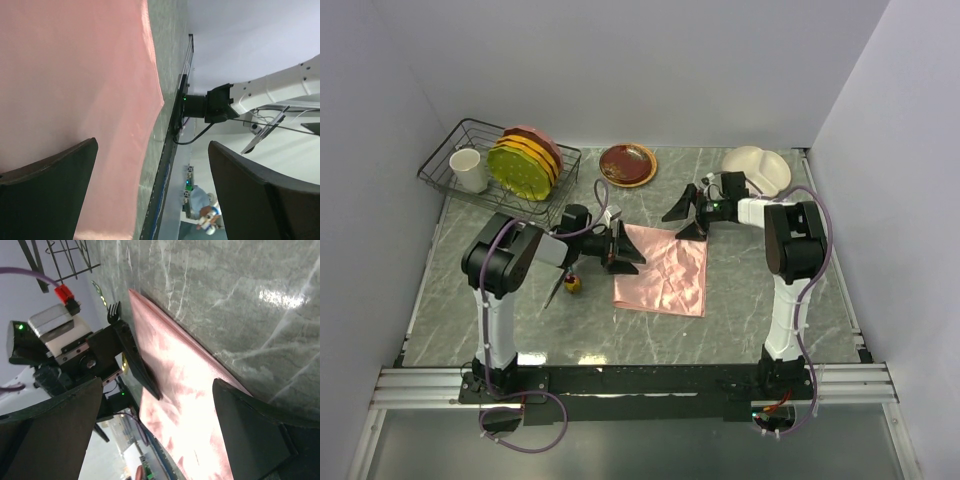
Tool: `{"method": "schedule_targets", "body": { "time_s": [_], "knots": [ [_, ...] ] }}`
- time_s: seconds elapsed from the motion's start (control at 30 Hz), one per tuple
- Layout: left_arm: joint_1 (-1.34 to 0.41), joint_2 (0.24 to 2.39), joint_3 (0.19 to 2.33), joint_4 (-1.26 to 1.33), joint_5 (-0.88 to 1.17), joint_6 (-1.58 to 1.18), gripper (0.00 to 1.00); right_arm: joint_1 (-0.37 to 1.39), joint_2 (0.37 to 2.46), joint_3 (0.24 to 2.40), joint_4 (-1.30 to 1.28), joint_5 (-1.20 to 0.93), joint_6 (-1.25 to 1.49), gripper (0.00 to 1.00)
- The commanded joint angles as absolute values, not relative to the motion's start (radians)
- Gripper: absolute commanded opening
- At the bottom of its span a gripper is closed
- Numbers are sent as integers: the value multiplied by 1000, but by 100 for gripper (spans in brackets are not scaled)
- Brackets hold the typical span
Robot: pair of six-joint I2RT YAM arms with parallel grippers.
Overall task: Fold the napkin into a case and place the utensils inside
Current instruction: Smooth out the square-folded napkin at the center of the board.
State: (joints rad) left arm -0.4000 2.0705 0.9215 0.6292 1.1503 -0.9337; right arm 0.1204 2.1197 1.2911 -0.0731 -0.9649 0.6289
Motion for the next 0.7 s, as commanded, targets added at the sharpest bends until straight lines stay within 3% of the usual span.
{"method": "schedule_targets", "body": {
  "time_s": [0.0,0.3,0.53,0.67],
  "knots": [
    [-431,1912,878,615,1118,-842,99,146,2039,1324,-149,-859,502,100],
    [-469,1692,663,647,1071,-871,99,199,1685,1040,-184,-946,541,100],
    [-531,1729,594,787,1042,-943,99,274,1598,792,-88,-989,617,100],
    [-534,1761,600,839,1051,-997,99,288,1623,761,-116,-988,577,100]
  ]
}}
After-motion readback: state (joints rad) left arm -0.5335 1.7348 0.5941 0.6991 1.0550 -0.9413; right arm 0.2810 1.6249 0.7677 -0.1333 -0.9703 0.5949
